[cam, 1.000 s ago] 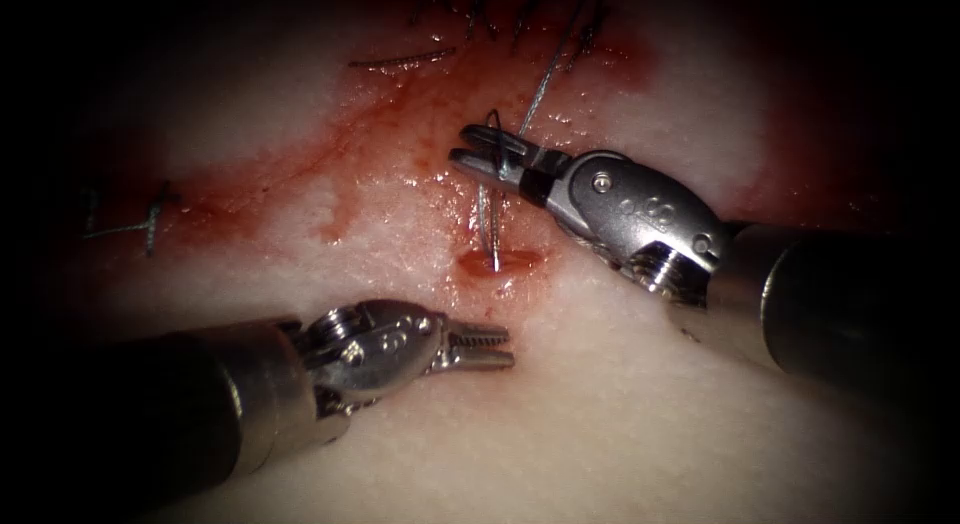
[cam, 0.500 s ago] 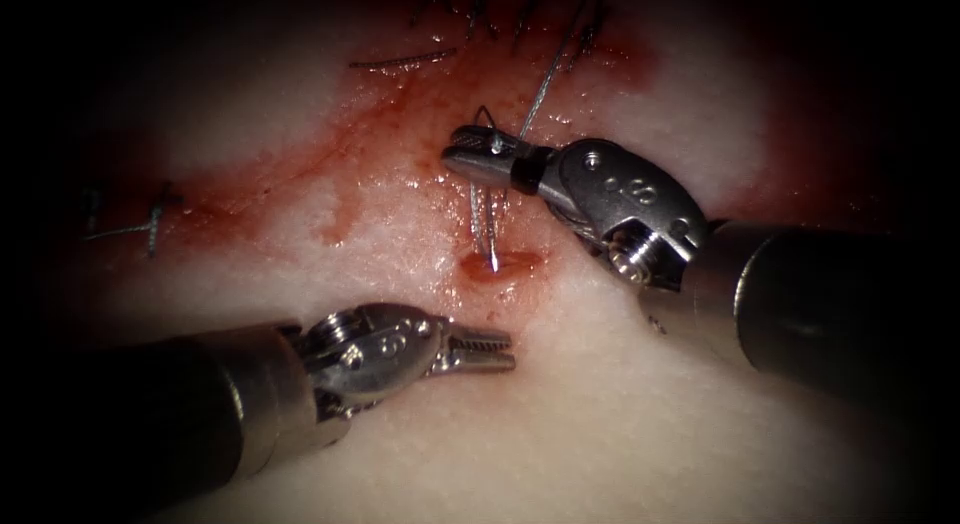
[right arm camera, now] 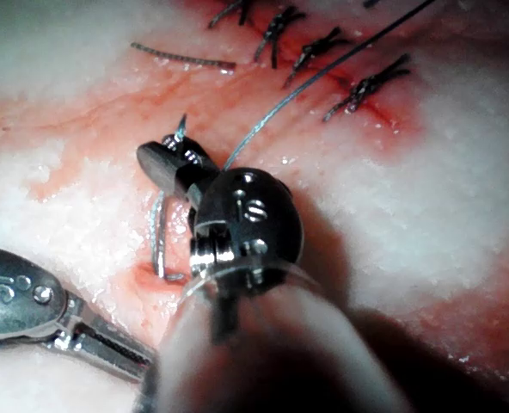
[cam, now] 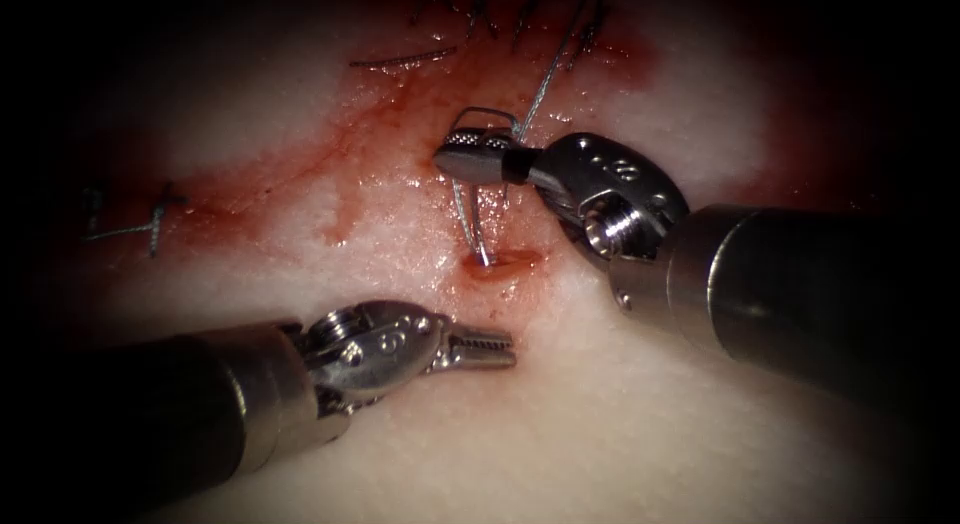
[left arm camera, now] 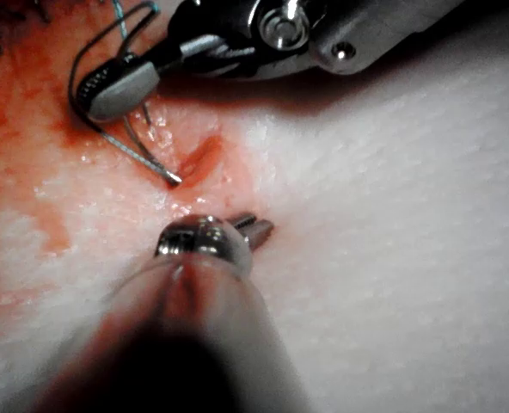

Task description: Wound Closure

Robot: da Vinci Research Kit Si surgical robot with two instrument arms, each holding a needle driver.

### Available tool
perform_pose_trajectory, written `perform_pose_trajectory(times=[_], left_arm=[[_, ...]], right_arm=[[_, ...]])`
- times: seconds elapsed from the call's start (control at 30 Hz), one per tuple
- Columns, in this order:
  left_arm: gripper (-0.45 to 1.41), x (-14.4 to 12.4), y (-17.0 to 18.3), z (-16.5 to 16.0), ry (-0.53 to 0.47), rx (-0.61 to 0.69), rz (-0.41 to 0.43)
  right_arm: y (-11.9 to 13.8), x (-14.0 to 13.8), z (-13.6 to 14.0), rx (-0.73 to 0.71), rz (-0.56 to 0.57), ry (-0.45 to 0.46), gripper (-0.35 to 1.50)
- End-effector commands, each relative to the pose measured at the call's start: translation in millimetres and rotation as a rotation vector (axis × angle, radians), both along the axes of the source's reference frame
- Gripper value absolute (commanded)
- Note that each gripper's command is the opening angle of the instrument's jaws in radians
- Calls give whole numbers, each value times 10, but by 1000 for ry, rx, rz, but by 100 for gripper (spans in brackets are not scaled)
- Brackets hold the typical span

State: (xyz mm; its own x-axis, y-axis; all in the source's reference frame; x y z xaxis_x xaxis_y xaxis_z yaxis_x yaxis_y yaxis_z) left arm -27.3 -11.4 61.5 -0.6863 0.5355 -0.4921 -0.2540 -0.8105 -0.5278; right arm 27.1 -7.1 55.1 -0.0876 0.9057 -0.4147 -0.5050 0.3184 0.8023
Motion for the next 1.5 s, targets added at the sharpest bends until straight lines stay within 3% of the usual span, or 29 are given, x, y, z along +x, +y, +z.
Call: perform_pose_trajectory(times=[0.03, 0.5, 0.7, 0.87, 0.9, 0.97, 1.03, 1.13, 1.5], left_arm=[[24, -5, -3, 7, 1, 4, -1], [22, 2, -4, 6, -2, 8, 1], [22, 2, -4, 6, -2, 8, 1], [22, 3, -4, 4, -3, 9, 2], [22, 3, -3, 4, -3, 9, 2], [21, 4, -3, 3, -3, 10, 3], [21, 4, -3, 3, -4, 11, 3], [21, 5, -2, 2, -4, 11, 4], [21, 7, -2, -2, -6, 15, 6]], right_arm=[[2, 10, 6, 33, 7, -9, -35], [4, 9, 8, 77, 49, -159, -35], [5, 10, 8, 7, 51, -216, -35], [10, 8, 7, -163, -44, -169, -35], [12, 9, 7, -214, -63, -148, -25], [15, 10, 9, -261, -64, -92, 61], [16, 10, 11, -277, -63, -63, 96], [17, 8, 17, -286, -87, -50, 103], [26, -8, 32, -450, -280, -155, 129]])
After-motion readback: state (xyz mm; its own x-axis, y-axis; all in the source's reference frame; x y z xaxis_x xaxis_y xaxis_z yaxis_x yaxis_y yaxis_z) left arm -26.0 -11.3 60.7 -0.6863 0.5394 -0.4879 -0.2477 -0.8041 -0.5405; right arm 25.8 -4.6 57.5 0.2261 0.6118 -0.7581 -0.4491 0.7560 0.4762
